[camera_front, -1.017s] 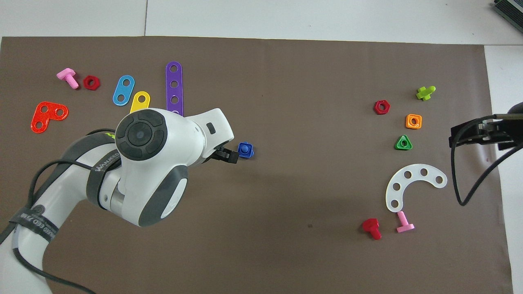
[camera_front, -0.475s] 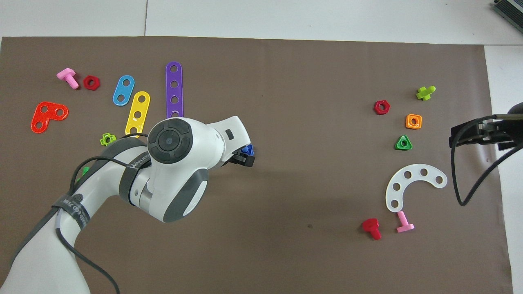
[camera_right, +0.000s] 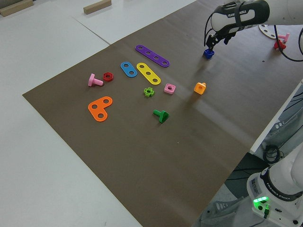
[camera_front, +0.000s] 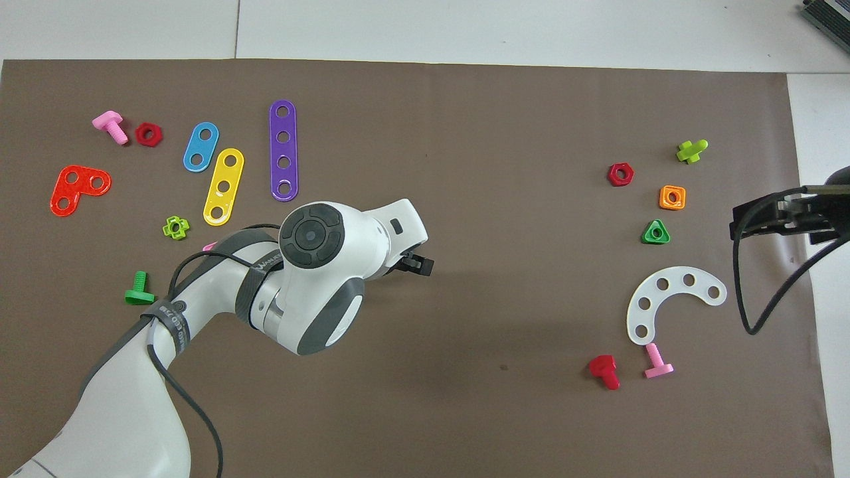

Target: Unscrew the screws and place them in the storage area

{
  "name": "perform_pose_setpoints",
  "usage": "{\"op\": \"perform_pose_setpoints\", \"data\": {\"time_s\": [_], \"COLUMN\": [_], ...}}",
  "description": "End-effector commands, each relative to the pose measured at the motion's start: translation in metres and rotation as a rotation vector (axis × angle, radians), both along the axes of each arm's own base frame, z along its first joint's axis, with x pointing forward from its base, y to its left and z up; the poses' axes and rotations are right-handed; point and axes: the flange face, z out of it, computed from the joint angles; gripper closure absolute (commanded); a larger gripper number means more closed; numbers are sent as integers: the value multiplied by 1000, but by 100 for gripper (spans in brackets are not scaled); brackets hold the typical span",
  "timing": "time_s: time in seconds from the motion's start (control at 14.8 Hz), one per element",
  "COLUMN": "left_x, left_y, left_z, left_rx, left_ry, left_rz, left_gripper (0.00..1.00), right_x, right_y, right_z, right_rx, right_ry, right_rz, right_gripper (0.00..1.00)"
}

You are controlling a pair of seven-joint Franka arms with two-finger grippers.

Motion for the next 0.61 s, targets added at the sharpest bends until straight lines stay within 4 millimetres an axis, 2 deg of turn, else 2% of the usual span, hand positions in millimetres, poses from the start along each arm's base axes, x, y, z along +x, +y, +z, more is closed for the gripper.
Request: {"op": "perform_pose_setpoints", "data": {"time_s": [0.0,0.07,0.41,0.54], "left_x": [1,4,6,1], "left_y": [-2,-1,-3,-12], "left_z": [-4,-14,-26,-38], "left_rx": [12,20,37,71], "left_ry": [-30,-32,-52,-81], "left_rz": [-7,-8,30,32], "left_gripper": [6,6,10,10], "right_x": [-5,-5,-5,-5], "right_y": [0,0,0,0], "right_z": [1,1,1,0], "right_rx": [3,3,3,3], "right_ry": [-17,-17,-17,-15], "right_rz": [19,19,19,19], "right_gripper": [0,0,0,0]}}
